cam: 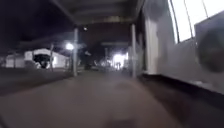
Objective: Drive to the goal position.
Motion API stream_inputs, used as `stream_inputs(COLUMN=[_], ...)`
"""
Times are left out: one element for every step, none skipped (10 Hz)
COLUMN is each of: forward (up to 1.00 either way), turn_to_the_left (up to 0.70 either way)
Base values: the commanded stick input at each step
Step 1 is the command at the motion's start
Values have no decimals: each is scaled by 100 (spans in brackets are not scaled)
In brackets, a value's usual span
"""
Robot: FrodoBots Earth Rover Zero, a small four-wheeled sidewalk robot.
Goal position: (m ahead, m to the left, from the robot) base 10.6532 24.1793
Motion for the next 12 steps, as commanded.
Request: stream_inputs(forward=[100, 100, 100, 100, 100, 100, 100, 100, 100, 100, 100, 100], turn_to_the_left=[16, 4, 5, 7, 9, 11, 13, 15, 16, 16, 16, 10])
